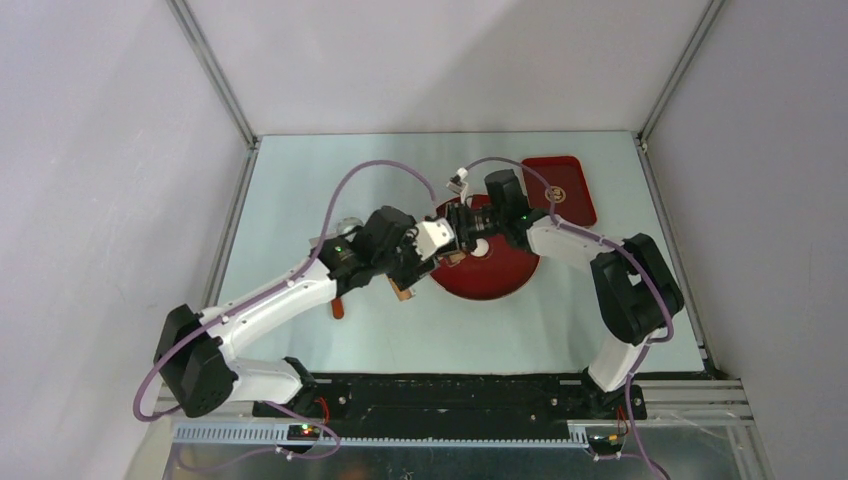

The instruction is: Roll out the dumpling wrappers from the dough

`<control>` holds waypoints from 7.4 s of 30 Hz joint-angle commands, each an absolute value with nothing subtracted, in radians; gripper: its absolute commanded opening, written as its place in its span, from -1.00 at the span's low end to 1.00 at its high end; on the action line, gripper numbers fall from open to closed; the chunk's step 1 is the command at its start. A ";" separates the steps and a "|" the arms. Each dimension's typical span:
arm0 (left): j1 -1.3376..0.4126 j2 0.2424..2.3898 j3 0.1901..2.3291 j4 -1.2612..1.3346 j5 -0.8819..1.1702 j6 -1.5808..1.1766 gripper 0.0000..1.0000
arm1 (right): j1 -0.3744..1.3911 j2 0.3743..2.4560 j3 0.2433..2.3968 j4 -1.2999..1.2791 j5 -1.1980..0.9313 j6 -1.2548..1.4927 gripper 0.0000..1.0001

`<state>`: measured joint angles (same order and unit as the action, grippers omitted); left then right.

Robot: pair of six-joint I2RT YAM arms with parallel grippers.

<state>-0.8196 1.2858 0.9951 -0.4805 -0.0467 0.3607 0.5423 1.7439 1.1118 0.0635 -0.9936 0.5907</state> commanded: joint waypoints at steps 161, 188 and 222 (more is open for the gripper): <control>-0.378 1.734 1.292 -0.423 0.244 0.142 0.99 | 0.735 1.265 0.945 -0.147 0.309 -0.971 -1.00; -0.432 1.936 1.345 -0.346 0.279 -0.064 0.88 | 0.804 1.366 0.940 -0.296 0.231 -0.918 -1.00; -0.440 1.997 1.281 -0.238 0.318 -0.044 0.34 | 0.825 1.462 0.946 -0.474 0.198 -0.932 -1.00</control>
<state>-0.4339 1.9915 1.2980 -0.2317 0.2935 -0.0452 0.8185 1.4326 0.9428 -0.3542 0.2367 -0.9447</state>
